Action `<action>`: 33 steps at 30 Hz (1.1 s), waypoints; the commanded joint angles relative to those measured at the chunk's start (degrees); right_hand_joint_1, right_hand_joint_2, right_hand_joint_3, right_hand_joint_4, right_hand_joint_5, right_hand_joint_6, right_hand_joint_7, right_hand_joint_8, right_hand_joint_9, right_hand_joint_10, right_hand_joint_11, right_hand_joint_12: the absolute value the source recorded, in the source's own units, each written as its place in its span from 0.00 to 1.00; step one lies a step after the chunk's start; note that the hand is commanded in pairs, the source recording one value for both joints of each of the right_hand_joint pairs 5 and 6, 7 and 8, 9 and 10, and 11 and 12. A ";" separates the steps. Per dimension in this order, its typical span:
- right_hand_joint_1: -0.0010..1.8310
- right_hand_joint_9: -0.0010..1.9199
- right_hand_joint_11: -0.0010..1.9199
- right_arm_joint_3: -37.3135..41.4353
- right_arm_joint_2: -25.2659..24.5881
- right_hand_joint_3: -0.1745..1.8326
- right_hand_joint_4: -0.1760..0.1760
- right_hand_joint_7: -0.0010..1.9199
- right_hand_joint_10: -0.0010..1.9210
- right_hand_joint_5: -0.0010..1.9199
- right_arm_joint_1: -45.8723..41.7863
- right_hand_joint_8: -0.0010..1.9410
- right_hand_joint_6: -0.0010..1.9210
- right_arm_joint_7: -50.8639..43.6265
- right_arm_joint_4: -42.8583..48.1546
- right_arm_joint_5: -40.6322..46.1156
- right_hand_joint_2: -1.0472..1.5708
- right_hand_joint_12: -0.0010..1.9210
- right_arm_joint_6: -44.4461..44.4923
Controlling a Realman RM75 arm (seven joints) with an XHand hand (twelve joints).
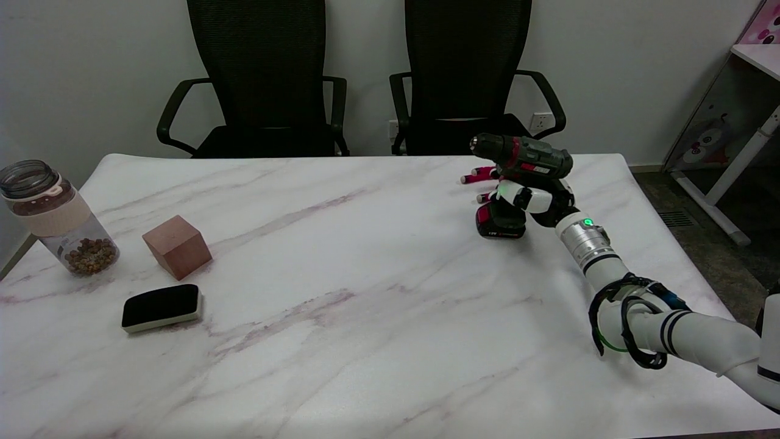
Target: Pick up the power screwdriver.
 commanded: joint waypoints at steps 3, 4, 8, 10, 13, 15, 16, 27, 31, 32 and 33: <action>0.70 0.77 0.67 0.01 -0.04 0.84 1.00 0.47 0.77 0.47 -0.07 0.46 0.47 -0.01 -0.59 -0.21 0.46 0.67 0.27; 0.70 0.79 0.67 0.06 -0.04 0.84 1.00 0.47 0.79 0.47 0.01 0.46 0.47 -0.01 -0.71 -0.21 0.46 0.67 0.33; 0.71 0.85 0.67 0.07 -0.04 0.82 0.94 0.49 0.85 0.49 0.54 0.49 0.49 -0.09 -1.23 -0.21 0.49 0.67 0.33; 0.71 0.88 0.68 0.07 -0.04 0.82 0.61 0.55 0.88 0.55 0.83 0.54 0.55 -0.01 -1.62 -0.21 0.51 0.68 0.19; 0.70 0.92 0.69 0.07 -0.04 0.79 0.42 0.64 0.92 0.64 1.27 0.64 0.64 -0.12 -2.29 -0.12 0.58 0.69 -0.10; 0.69 0.93 0.70 0.07 -0.04 0.74 0.44 0.72 0.93 0.72 1.54 0.71 0.72 -0.15 -2.67 -0.04 0.64 0.70 -0.14; 0.69 0.94 0.71 0.07 -0.04 0.71 0.46 0.76 0.94 0.76 1.71 0.75 0.76 -0.07 -2.93 0.05 0.68 0.71 -0.25; 0.63 0.98 0.75 0.07 -0.21 0.47 0.48 0.86 0.98 0.86 2.92 0.86 0.86 -0.03 -5.01 0.49 0.93 0.75 -1.54; 0.61 0.99 0.76 0.71 -0.21 0.43 0.49 0.88 0.99 0.88 2.97 0.87 0.87 -0.36 -6.62 0.49 0.96 0.76 -1.07; 0.61 0.99 0.77 0.85 -0.21 0.43 0.49 0.88 0.99 0.88 2.97 0.87 0.88 -0.36 -6.96 0.47 0.97 0.77 -1.04; 0.60 0.99 0.77 1.12 -0.21 0.41 0.50 0.88 0.99 0.88 2.97 0.87 0.88 -0.42 -7.54 0.28 0.98 0.77 -0.99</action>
